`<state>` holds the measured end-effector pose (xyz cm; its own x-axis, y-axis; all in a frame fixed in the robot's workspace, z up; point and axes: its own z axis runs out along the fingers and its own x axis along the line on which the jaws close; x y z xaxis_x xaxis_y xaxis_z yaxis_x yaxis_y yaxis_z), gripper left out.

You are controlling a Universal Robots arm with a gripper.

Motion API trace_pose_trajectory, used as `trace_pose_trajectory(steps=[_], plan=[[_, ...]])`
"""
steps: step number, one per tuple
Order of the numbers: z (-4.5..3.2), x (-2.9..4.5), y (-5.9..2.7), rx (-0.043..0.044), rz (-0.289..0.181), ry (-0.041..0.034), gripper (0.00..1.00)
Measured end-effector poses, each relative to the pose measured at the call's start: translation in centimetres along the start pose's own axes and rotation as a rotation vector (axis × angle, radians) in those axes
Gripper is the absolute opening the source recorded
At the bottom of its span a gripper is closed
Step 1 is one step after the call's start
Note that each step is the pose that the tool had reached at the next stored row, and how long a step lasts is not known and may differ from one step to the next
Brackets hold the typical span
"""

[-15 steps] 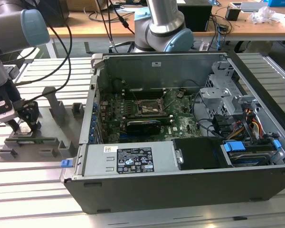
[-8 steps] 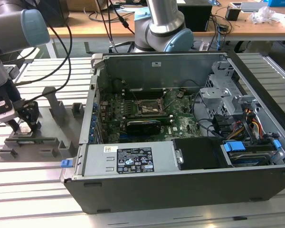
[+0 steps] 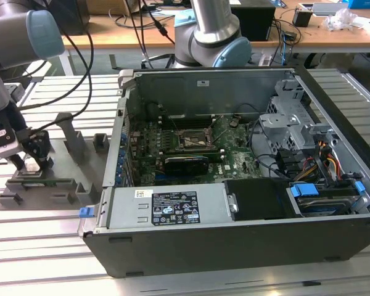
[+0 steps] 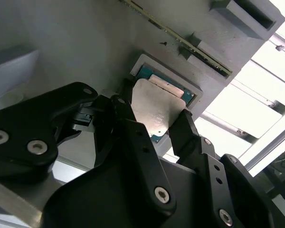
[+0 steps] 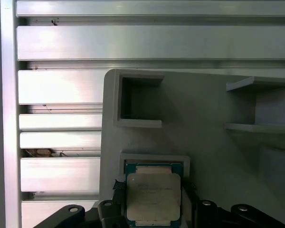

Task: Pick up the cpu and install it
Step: 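Pick up the cpu and move it towards the insertion slot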

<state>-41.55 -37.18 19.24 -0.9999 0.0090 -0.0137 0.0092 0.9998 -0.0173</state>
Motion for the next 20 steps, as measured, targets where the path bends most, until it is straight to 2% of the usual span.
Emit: trace_pose_trajectory(steps=[12,20], plan=[[-2.18,-0.03,-0.04,0.0000,0.000,0.0000,0.55],[-3.00,-0.04,-0.05,0.0000,0.000,0.0001,0.55]])
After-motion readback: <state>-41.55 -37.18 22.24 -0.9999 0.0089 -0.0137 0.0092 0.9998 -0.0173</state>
